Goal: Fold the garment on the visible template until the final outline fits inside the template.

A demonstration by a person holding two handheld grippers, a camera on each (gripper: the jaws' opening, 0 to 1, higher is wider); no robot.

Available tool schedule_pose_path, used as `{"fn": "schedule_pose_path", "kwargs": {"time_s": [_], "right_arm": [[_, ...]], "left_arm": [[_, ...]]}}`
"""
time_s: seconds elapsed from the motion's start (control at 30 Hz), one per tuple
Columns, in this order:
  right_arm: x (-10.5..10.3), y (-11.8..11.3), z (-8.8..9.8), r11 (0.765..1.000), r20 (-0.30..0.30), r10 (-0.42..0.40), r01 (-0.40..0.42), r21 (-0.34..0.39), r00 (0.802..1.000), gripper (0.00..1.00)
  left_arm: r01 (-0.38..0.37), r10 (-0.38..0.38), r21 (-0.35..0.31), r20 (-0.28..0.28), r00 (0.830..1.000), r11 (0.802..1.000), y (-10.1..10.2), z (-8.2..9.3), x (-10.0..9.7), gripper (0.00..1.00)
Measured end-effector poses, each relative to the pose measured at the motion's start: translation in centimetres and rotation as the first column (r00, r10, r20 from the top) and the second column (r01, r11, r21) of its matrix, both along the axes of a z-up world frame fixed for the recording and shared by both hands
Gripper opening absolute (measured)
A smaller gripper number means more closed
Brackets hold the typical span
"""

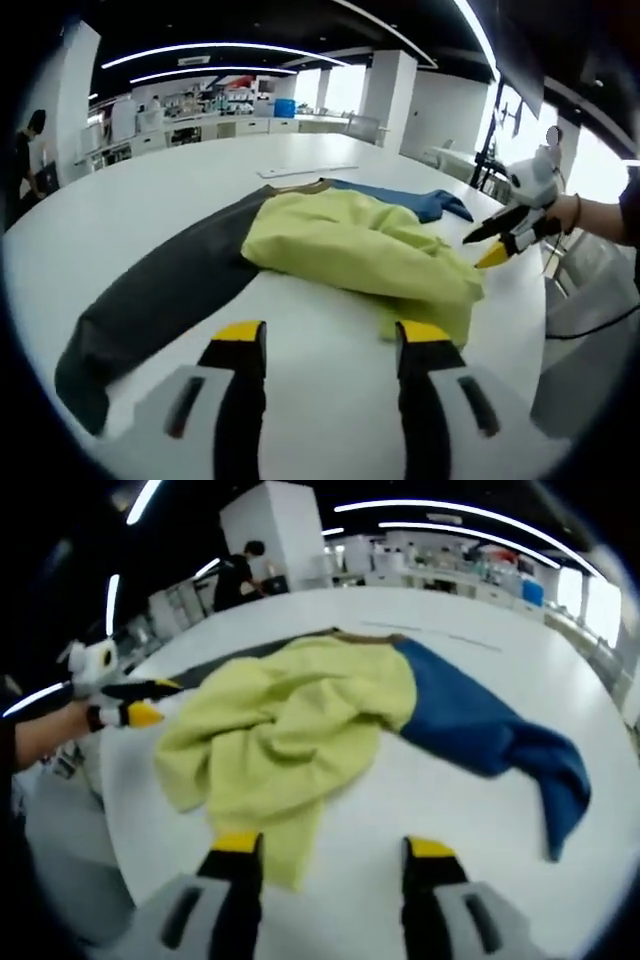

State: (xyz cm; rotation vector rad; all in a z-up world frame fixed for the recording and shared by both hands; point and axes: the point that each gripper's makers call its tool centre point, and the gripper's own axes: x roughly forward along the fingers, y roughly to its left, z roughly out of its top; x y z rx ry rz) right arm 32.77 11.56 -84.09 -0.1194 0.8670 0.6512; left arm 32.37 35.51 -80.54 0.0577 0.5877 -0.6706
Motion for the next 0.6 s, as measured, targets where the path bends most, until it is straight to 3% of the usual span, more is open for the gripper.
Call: {"fn": "schedule_pose_path", "kwargs": {"time_s": [0.37, 0.6], "right_arm": [[-0.7, 1.2, 0.2, 0.997, 0.067, 0.057, -0.054, -0.045, 0.996, 0.33], [-0.8, 2.0, -0.1, 0.997, 0.068, 0.065, -0.062, -0.045, 0.996, 0.21]], "left_arm": [[0.115, -0.115, 0.035, -0.012, 0.993, 0.993, -3.7, -1.1, -0.6, 0.34], [0.122, -0.121, 0.045, -0.033, 0.992, 0.991, -3.8, -2.5, -0.3, 0.25]]}}
